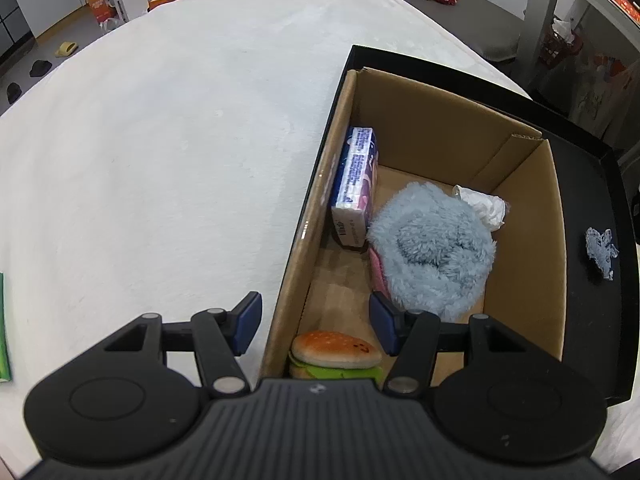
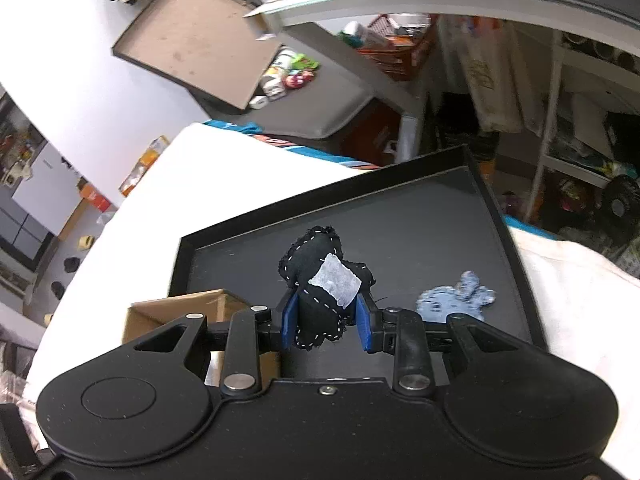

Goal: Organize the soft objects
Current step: 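Carry the dark plush part with the right gripper into the box and release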

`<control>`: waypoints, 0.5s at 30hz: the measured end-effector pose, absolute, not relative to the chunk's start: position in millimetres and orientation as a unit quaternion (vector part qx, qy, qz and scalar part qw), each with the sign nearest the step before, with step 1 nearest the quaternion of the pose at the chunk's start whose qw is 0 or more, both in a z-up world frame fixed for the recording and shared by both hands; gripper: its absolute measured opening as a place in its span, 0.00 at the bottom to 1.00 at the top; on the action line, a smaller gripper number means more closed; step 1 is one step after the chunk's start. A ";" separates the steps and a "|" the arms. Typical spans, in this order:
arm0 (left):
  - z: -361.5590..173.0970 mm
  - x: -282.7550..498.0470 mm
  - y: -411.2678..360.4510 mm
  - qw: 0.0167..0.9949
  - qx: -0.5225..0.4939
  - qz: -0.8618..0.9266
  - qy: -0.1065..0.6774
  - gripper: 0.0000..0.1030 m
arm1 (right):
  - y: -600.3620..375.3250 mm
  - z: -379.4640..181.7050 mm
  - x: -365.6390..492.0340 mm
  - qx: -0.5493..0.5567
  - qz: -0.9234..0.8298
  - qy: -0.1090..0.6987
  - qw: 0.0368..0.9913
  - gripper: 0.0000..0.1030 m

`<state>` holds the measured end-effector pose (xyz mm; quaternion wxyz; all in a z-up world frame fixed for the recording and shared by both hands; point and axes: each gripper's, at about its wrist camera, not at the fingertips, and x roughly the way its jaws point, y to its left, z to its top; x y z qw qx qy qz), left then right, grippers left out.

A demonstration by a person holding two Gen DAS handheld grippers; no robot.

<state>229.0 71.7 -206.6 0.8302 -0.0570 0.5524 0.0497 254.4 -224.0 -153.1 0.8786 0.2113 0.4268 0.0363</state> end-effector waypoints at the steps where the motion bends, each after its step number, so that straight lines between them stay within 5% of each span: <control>1: -206.4 228.6 72.8 0.830 -0.059 0.049 0.552 0.56 | -220.6 -150.8 254.6 0.210 0.039 0.426 0.879 0.29; 15: -210.8 221.3 88.0 0.827 -0.075 0.043 0.555 0.56 | -166.1 -131.8 252.1 0.189 0.090 0.421 0.883 0.30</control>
